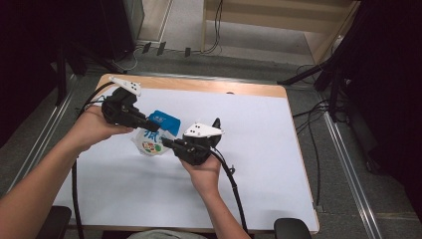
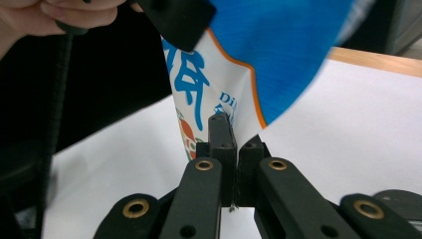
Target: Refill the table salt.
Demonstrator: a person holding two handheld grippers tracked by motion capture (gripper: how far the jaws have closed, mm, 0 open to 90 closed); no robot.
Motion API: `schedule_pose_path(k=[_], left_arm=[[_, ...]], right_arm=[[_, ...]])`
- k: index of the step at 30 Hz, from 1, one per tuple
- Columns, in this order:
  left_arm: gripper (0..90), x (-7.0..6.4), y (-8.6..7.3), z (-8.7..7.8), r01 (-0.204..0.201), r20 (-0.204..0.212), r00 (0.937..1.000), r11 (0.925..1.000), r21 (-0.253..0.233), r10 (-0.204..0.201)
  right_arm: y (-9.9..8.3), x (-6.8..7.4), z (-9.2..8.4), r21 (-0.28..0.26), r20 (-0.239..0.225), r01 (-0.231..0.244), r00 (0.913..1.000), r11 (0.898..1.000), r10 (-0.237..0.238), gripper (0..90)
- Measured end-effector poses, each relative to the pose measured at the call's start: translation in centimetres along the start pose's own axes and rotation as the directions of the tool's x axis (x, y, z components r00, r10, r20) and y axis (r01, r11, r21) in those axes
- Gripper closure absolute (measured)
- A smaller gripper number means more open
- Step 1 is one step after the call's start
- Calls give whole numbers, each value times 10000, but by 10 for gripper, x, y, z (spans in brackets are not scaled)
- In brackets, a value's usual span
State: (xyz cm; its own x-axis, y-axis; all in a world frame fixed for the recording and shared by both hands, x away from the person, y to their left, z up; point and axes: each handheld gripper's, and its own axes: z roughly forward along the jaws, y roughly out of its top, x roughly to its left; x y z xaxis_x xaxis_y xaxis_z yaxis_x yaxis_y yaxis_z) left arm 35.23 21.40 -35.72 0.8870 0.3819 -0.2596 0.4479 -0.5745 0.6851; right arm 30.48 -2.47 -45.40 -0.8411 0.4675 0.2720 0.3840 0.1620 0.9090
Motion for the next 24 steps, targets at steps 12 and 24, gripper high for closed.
schedule_pose_path(k=[12, 24], left_arm=[[581, 20, -40, 4, -711, -235, 9971, 9965, 450, 722], [890, 18, -40, 13, -1431, 7, 9897, 9870, 725, 1435]], right_arm=[[8, -9, -12, -224, 172, -184, 9997, 9996, 188, 900], [12, -14, -11, -141, -349, -587, 9977, 9982, 582, 900]])
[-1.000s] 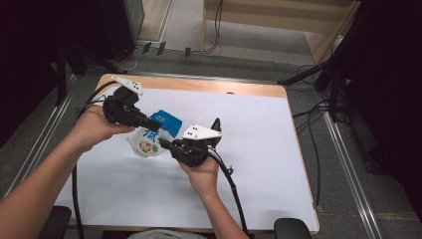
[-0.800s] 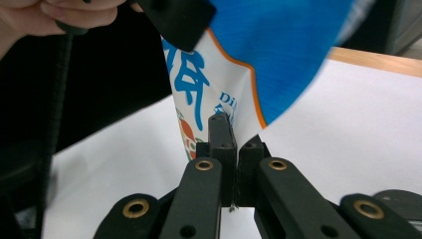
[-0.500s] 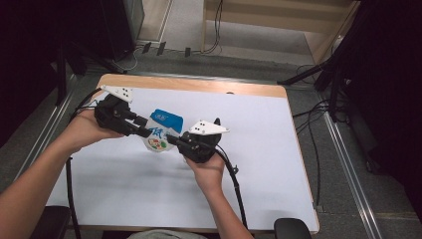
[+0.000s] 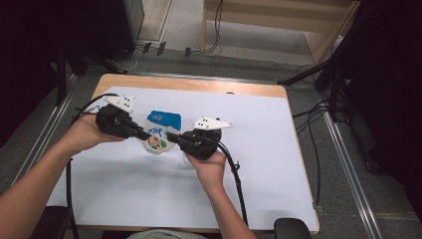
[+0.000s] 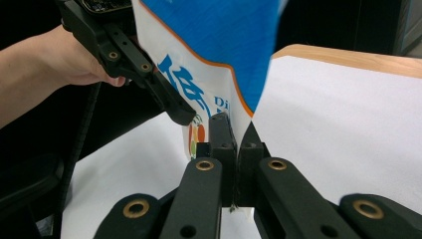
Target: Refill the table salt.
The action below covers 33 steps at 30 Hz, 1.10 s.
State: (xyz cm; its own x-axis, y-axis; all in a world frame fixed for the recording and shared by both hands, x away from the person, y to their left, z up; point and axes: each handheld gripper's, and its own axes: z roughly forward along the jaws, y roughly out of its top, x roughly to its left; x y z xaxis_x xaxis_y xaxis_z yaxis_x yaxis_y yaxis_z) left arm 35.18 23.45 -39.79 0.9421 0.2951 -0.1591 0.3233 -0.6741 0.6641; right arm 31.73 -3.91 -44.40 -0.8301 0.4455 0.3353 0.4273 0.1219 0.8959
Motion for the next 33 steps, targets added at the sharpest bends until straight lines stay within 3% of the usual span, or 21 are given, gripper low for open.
schedule_pose_path(k=[4, 5, 6, 9, 13, 17, 19, 22, 26, 28, 29, 33], left_arm=[[900, -3, 5, -1, 603, -124, 9981, 9982, 29, -603], [900, -2, 6, -2, 769, 4, 9970, 9970, 68, -769], [900, -3, 7, -4, 919, -73, 9957, 9958, 36, -918], [900, -4, 8, -9, 1392, -117, 9902, 9903, 43, -1391], [900, -2, 6, -17, 1939, -627, 9792, 9810, 92, -1929], [900, -3, 8, -22, 2295, -621, 9713, 9732, -115, -2298], [900, -7, 12, -25, 2303, -633, 9711, 9731, -77, -2303], [900, -14, 21, -30, 2304, -588, 9713, 9730, -105, -2306], [900, -22, 29, -34, 2782, -452, 9592, 9602, -236, -2790], [900, -22, 31, -33, 2951, -390, 9546, 9554, -69, -2952], [900, -23, 32, -31, 3043, -566, 9510, 9526, -32, -3040], [900, -26, 38, -26, 3382, -455, 9403, 9409, 175, -3372]], right_arm=[[0, -2, -1, -134, 199, -74, 9998, 9999, 77, 900], [0, -3, -1, -209, 151, -111, 9998, 9997, 114, 892], [0, -5, -2, -303, 135, -145, 9998, 9994, 149, 855], [1, -6, -6, -456, 668, -20, 9978, 9990, 50, 724], [-1, 2, -14, -318, 1303, 404, 9908, 9987, -360, 727], [-12, 14, -13, 181, 1824, 1078, 9771, 9940, -1093, 833], [-19, 20, -9, 473, 1913, 1214, 9731, 9915, -1283, 889], [-32, 27, 4, 1004, 2184, 1340, 9638, 9859, -1532, 900], [-42, 35, 19, 1366, 2564, 1691, 9457, 9761, -1997, 900], [-43, 38, 26, 1385, 2718, 1790, 9389, 9740, -2112, 900], [-44, 38, 30, 1415, 2796, 1834, 9353, 9728, -2170, 900], [-46, 39, 43, 1466, 2788, 1783, 9363, 9730, -2136, 876]])
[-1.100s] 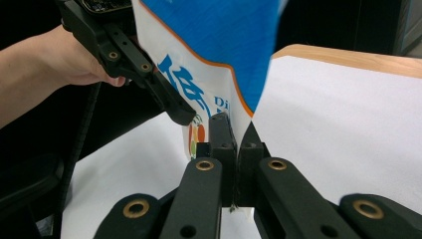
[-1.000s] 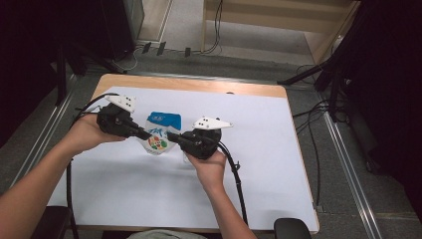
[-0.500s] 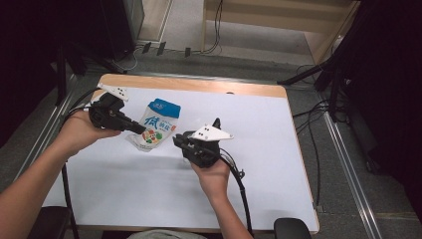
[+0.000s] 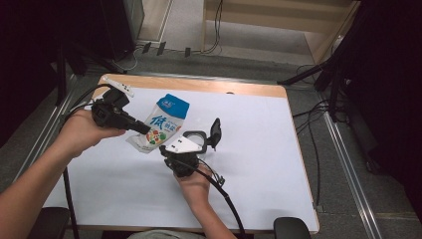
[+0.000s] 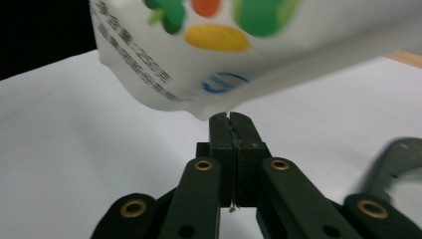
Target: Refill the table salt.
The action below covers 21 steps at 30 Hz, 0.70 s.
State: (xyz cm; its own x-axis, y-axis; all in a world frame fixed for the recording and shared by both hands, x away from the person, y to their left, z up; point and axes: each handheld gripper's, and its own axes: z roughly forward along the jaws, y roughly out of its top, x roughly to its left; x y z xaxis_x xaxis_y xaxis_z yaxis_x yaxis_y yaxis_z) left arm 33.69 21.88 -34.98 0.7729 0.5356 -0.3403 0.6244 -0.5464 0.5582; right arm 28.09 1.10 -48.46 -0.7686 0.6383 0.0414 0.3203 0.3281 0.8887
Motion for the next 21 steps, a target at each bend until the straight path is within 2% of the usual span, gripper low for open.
schedule_pose_path(k=[3, 4, 6, 7, 9, 14, 17, 21], left_arm=[[900, -6, 6, -1, -306, -544, 9980, 9984, 471, 332], [900, -8, 8, -2, -285, -559, 9980, 9987, 434, 309], [900, -11, 12, -4, -271, -481, 9984, 9991, 334, 287], [900, -12, 14, -4, -344, -464, 9983, 9988, 346, 360], [900, -14, 16, -3, -301, -510, 9982, 9989, 359, 319], [900, -17, 20, 7, -353, -383, 9986, 9981, 507, 373], [900, -17, 24, 11, -430, -257, 9987, 9973, 597, 446], [900, -14, 31, 18, -263, -71, 9996, 9981, 556, 267]], right_arm=[[1, 2, 5, 19, -15, -24, 10000, 10000, 24, 872], [2, 3, 6, -50, 49, 73, 10000, 10000, -73, 875], [3, 4, 7, -128, -23, 45, 10000, 9999, -46, 867], [4, 4, 7, -230, -313, -49, 9995, 9997, 41, 834], [4, 5, 7, -263, -511, -26, 9987, 9996, 12, 812], [1, 6, 7, -275, -600, -32, 9982, 9996, 15, 824], [-2, 5, 6, -328, -502, -139, 9987, 9994, 122, 827], [-5, 0, 4, -344, -540, -437, 9977, 9985, 418, 827]])
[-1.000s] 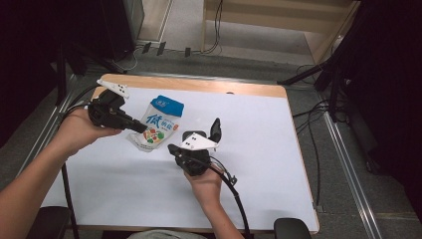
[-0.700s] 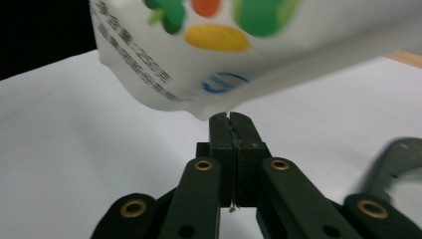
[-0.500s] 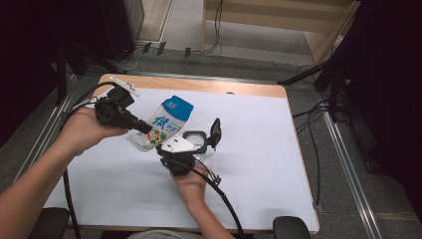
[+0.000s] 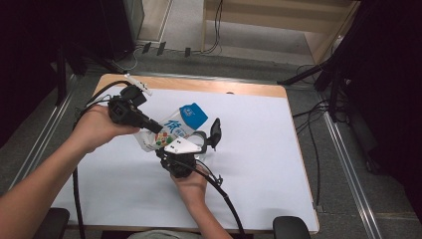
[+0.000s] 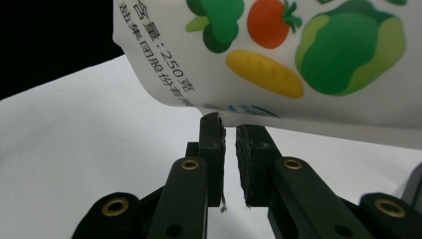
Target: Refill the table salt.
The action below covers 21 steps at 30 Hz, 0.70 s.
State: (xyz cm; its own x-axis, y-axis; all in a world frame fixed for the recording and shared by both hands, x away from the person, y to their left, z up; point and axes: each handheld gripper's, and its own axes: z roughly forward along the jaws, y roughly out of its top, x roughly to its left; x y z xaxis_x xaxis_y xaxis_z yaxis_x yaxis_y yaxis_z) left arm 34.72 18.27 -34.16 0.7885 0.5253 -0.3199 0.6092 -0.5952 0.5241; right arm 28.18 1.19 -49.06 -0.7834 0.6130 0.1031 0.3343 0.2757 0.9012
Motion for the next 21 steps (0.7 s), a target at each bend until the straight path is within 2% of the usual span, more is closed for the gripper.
schedule_pose_path(k=[5, 9, 13, 14, 15, 16, 21], left_arm=[[900, 0, 7, 5, -10, 69, 10000, 10000, 83, 9], [900, 0, 12, 8, 32, -105, 9999, 9999, 170, -30], [900, 0, 14, 11, 47, 41, 10000, 9999, 126, -47], [900, -1, 14, 11, 37, -45, 10000, 9999, 153, -37], [900, -2, 14, 11, 16, 30, 10000, 9997, 229, -16], [900, -3, 13, 10, -27, -82, 10000, 9998, 212, 29], [900, 1, 4, -1, 241, -18, 9997, 9997, -30, -241]], right_arm=[[-2, 0, -1, -156, -128, -214, 9997, 9996, 212, 829], [-1, 0, -2, -272, -117, -272, 9996, 9993, 269, 842], [-1, -3, -2, -337, -88, -328, 9994, 9989, 326, 844], [-1, -4, -2, -313, -166, -497, 9987, 9983, 492, 843], [-1, -6, -1, -291, -168, -465, 9988, 9985, 460, 841], [-2, -6, 0, -238, -203, -491, 9986, 9985, 486, 841], [-3, -6, 0, -264, -68, -291, 9996, 9992, 289, 843]])
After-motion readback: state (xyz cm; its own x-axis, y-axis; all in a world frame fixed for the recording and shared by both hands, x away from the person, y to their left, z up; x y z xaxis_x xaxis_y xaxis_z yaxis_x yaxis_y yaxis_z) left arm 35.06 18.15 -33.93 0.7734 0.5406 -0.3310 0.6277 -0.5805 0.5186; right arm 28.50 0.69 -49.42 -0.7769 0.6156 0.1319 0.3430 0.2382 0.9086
